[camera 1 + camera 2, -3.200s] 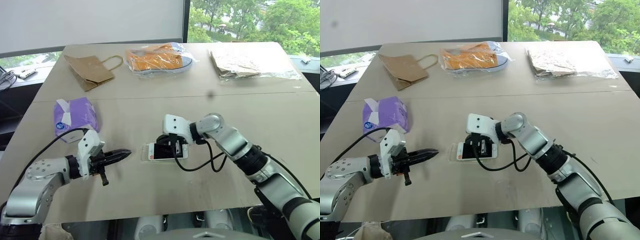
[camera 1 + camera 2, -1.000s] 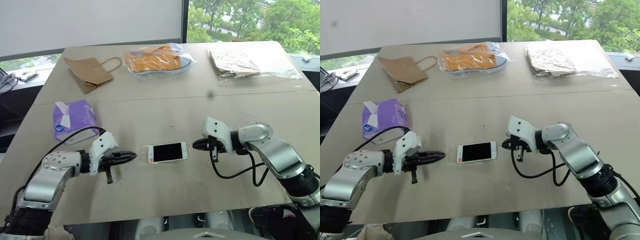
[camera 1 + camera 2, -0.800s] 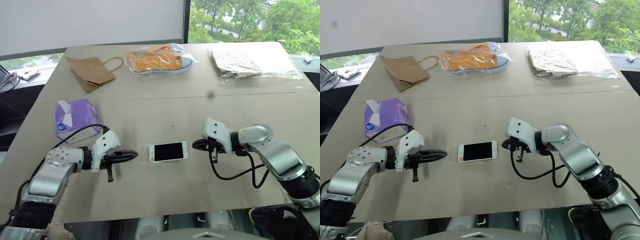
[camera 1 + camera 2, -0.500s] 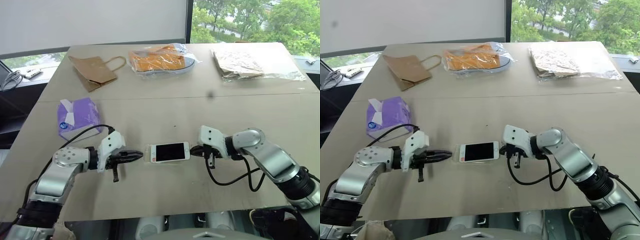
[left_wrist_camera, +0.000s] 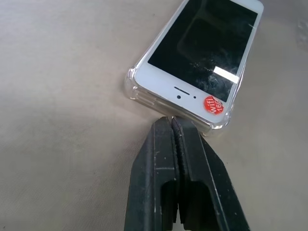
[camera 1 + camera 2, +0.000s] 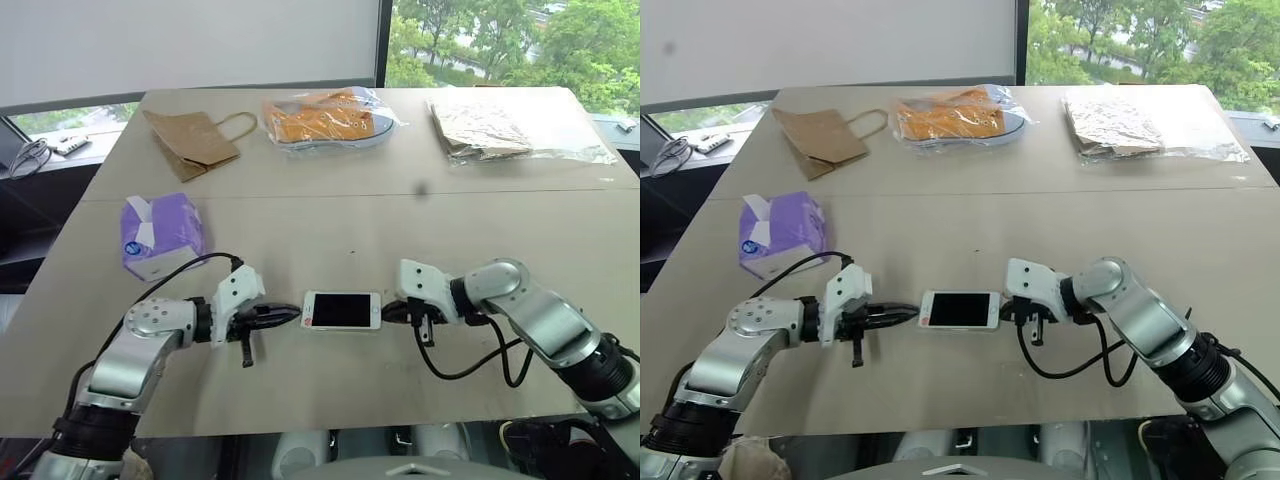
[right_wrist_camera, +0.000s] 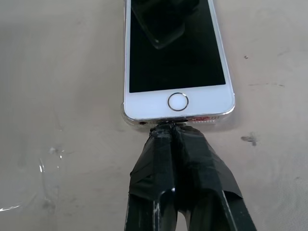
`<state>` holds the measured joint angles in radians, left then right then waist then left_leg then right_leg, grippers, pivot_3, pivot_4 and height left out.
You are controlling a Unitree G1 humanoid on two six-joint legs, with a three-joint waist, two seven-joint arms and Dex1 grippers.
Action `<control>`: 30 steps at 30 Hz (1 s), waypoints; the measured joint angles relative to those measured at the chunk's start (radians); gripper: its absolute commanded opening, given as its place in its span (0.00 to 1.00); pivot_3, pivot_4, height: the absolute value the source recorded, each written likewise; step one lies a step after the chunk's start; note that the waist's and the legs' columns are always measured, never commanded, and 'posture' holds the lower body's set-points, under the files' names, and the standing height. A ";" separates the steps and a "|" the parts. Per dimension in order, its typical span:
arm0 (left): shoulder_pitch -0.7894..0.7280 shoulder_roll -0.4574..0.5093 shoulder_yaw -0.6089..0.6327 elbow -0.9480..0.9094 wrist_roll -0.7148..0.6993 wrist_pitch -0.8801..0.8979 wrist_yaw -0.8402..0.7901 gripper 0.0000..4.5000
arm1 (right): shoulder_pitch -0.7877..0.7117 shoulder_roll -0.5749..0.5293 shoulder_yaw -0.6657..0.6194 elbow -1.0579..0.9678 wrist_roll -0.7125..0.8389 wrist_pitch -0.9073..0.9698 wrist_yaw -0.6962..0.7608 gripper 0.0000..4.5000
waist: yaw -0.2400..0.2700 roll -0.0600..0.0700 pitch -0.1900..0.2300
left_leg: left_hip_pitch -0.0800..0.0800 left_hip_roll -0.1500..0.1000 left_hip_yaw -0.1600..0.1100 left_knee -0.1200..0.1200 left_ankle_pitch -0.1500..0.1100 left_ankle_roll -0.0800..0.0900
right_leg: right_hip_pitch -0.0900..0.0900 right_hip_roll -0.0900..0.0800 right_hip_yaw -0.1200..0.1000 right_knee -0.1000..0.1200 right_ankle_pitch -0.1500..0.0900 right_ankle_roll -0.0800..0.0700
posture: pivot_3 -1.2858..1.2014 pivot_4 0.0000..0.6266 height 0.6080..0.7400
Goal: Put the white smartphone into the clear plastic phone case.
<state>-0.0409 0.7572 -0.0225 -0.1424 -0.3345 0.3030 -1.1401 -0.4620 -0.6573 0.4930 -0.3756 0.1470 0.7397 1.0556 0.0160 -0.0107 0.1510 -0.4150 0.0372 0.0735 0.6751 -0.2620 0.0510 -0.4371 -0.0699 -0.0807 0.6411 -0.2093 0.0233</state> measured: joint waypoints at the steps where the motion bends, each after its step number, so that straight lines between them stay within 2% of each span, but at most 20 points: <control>1: -0.003 -0.007 -0.004 0.000 0.000 0.004 0.005 0.01 | 0.000 -0.003 0.000 0.000 -0.001 -0.001 0.000 0.00 | 0.000 0.000 0.000 | 0.000 0.000 0.000 0.001 0.000 0.000 | 0.000 0.000 0.000 0.000 -0.001 0.000 | 0.52 0.24 1.00; 9: -0.058 -0.079 -0.034 0.002 0.039 0.037 0.039 0.01 | -0.014 -0.024 -0.001 0.051 -0.028 -0.056 0.008 0.00 | 0.001 0.000 0.000 | 0.001 0.000 -0.003 0.006 0.000 0.000 | 0.005 0.000 -0.002 0.001 -0.003 -0.002 | 0.52 0.24 1.00; 19: -0.191 -0.220 -0.069 0.059 0.104 0.089 0.115 0.01 | -0.135 -0.049 -0.001 0.280 -0.119 -0.225 0.062 0.00 | 0.001 -0.002 -0.001 | 0.002 0.000 -0.003 0.010 0.000 0.002 | 0.008 0.000 -0.001 0.001 -0.002 -0.002 | 0.52 0.24 1.00; 30: -0.198 -0.259 -0.181 0.001 0.094 0.148 0.085 0.01 | -0.255 -0.047 -0.012 0.505 -0.237 -0.387 0.101 0.00 | -0.001 -0.002 -0.001 | 0.001 0.000 -0.003 0.010 0.000 0.002 | 0.007 0.001 -0.001 0.001 0.001 -0.001 | 0.52 0.24 1.00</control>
<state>-0.2392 0.4985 -0.2037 -0.1410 -0.2409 0.4513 -1.0555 -0.7174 -0.7040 0.4808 0.1290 -0.0896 0.3530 1.1570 0.0148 -0.0126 0.1501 -0.4140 0.0374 0.0710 0.6849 -0.2624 0.0527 -0.4305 -0.0688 -0.0816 0.6424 -0.2081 0.0223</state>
